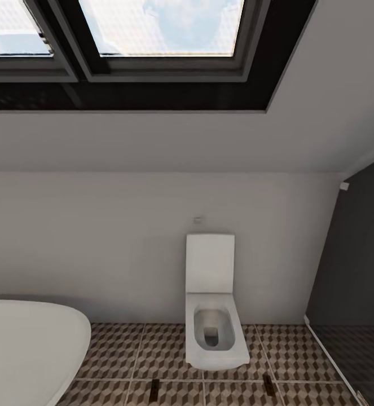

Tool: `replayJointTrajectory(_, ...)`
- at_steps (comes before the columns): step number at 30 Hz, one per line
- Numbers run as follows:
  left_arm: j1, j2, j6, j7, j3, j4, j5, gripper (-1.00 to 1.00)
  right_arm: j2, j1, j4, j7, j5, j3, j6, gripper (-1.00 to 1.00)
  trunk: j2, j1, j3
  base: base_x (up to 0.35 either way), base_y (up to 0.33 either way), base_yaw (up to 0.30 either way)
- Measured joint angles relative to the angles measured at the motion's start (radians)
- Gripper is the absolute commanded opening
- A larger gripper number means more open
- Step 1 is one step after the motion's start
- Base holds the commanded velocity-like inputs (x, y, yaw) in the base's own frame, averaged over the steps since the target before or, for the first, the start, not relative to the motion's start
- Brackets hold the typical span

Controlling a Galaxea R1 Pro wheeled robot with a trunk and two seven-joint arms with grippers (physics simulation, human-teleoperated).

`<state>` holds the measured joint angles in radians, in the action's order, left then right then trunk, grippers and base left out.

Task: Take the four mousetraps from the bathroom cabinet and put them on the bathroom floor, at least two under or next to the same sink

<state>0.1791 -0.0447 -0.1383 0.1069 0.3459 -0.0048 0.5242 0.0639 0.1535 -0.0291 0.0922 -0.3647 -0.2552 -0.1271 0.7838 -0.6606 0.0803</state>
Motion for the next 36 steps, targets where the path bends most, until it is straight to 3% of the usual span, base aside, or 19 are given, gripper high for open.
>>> replayJointTrajectory(16, 0.0, -0.001, -0.001, 0.002, 0.002, -0.005, -0.004, 1.0, -0.017, 0.0, 0.0, 0.004, -0.008, 0.004, 0.002, 1.0, 0.0, 0.0, 0.0, 0.0, 0.0, 0.0)
replayJointTrajectory(36, 0.0, -0.001, -0.002, 0.002, 0.006, -0.014, -0.015, 1.0, -0.017, 0.0, 0.01, 0.005, 0.001, 0.002, -0.008, 1.0, 0.0, 0.0, 0.0, 0.0, 0.0, 0.0)
